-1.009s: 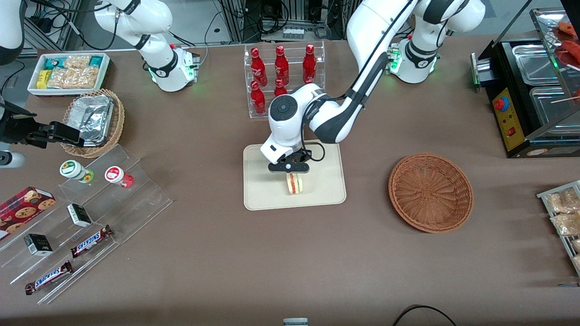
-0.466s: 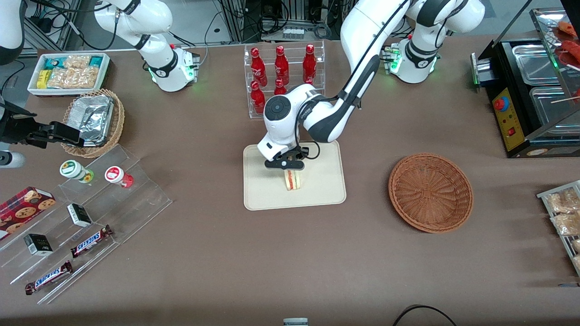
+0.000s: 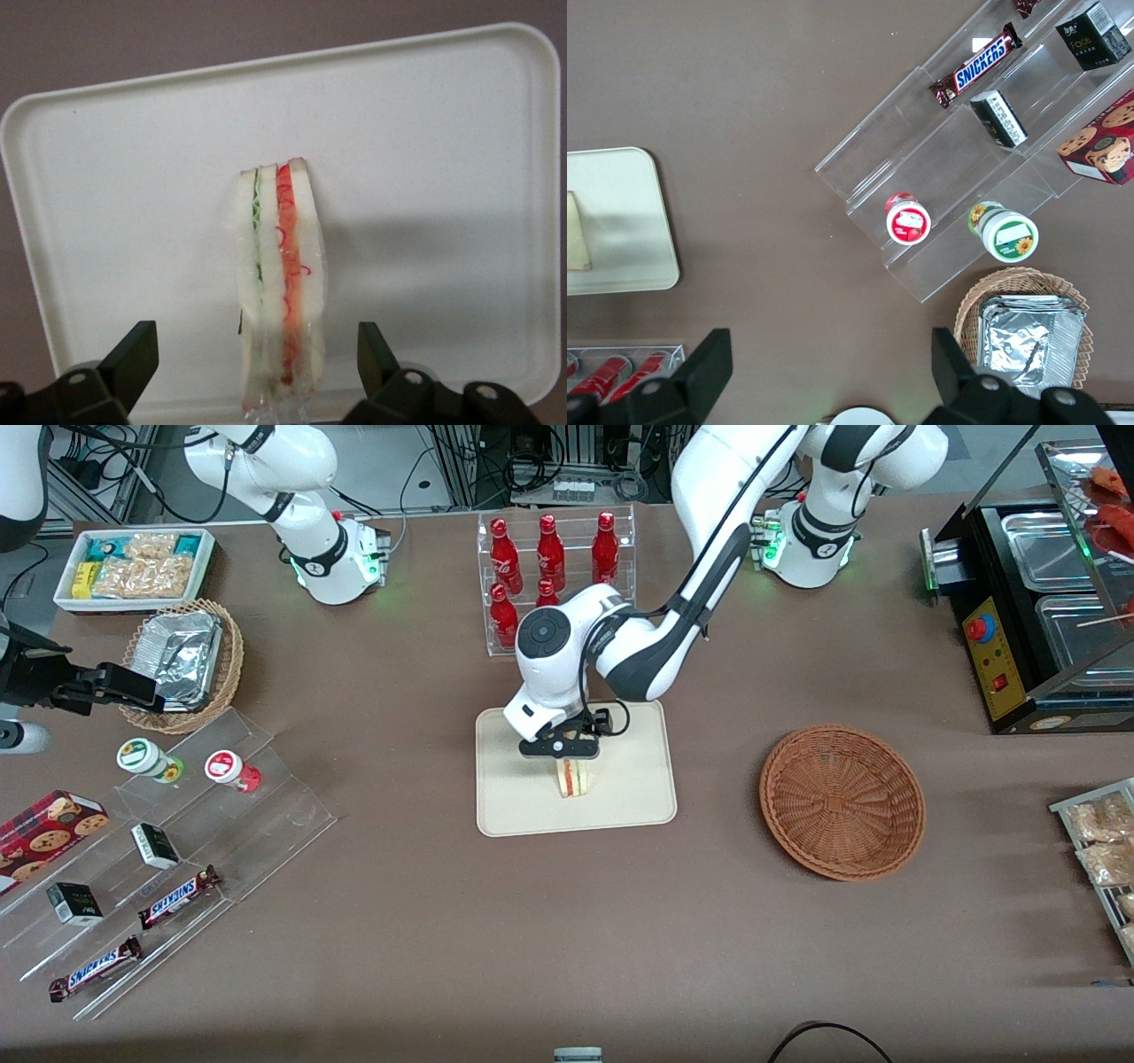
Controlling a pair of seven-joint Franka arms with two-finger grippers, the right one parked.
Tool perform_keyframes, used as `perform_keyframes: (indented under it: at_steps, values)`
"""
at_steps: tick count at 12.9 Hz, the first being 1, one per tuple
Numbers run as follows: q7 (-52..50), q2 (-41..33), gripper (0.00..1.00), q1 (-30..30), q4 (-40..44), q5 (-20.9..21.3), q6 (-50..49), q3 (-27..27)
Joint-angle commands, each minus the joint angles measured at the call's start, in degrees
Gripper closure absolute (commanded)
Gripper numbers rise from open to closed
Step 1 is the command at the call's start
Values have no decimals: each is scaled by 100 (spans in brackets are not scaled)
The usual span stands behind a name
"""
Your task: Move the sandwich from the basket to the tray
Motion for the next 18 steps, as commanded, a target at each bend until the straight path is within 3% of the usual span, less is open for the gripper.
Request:
perform_keyframes:
  at_steps: [1,7,13,18]
  values:
    - [-72,-691,1,343,-67,-53,-592,19]
    - [198,-2185,1,1433,-329,-44,-2016,19]
    - [1919,-3433,1,2671,-1067,-96,-2465,19]
    - [3230,-4067,0,3569,-1437,-536,-2580,27]
